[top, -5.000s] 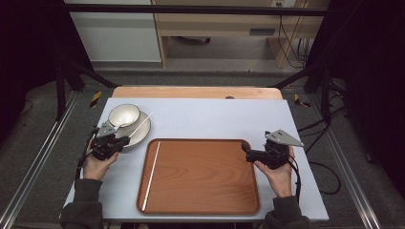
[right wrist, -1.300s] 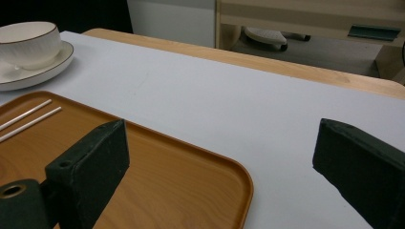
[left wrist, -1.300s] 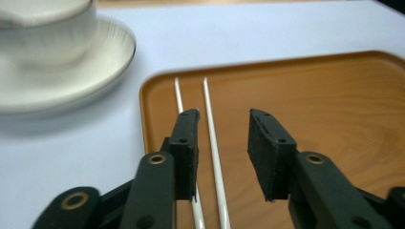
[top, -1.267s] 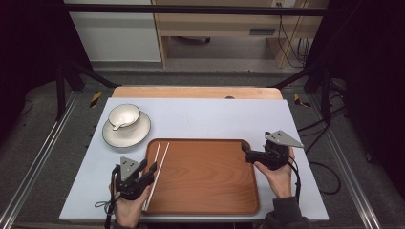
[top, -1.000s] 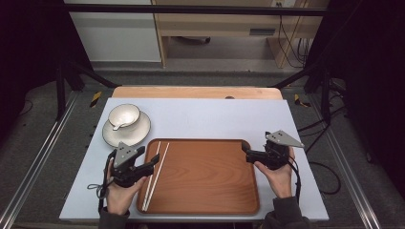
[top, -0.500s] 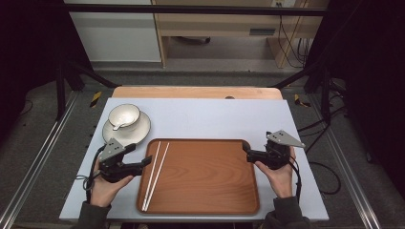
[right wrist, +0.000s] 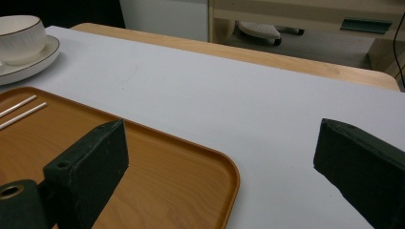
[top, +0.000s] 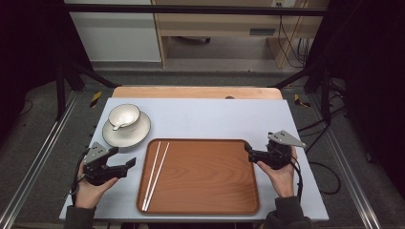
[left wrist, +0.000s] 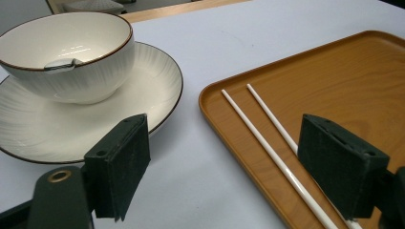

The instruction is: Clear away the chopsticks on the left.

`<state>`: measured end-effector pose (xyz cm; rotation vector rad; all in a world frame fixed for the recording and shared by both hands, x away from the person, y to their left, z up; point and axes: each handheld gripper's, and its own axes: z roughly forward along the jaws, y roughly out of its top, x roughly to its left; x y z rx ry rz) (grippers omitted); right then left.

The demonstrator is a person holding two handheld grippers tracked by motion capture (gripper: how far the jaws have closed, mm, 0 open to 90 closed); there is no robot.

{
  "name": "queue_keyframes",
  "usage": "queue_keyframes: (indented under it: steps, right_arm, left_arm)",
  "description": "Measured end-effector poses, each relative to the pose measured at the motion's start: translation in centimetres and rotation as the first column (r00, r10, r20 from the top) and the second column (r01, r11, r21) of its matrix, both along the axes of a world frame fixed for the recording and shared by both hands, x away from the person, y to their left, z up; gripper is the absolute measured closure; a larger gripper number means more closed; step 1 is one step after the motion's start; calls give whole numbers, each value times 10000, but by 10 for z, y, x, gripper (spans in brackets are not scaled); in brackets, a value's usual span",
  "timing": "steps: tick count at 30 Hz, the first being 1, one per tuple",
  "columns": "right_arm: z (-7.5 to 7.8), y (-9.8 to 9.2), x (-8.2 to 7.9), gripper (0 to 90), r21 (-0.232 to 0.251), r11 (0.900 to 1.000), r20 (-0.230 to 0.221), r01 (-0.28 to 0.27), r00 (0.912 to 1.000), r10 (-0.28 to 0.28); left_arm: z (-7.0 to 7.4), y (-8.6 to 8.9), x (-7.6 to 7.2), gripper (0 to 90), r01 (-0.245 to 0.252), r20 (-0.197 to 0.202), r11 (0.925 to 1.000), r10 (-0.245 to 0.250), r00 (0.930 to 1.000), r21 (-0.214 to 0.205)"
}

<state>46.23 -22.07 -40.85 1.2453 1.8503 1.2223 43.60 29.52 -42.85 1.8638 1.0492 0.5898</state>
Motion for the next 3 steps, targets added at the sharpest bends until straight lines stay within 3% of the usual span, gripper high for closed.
queue_keyframes:
  steps: [3]
  right_arm:
    - [-1, 0, 1, 48, 11, 10000, -50, 3, 10000, -3]
  left_arm:
    - [-1, 0, 0, 171, -5, -6, 10000, 5, 10000, 37]
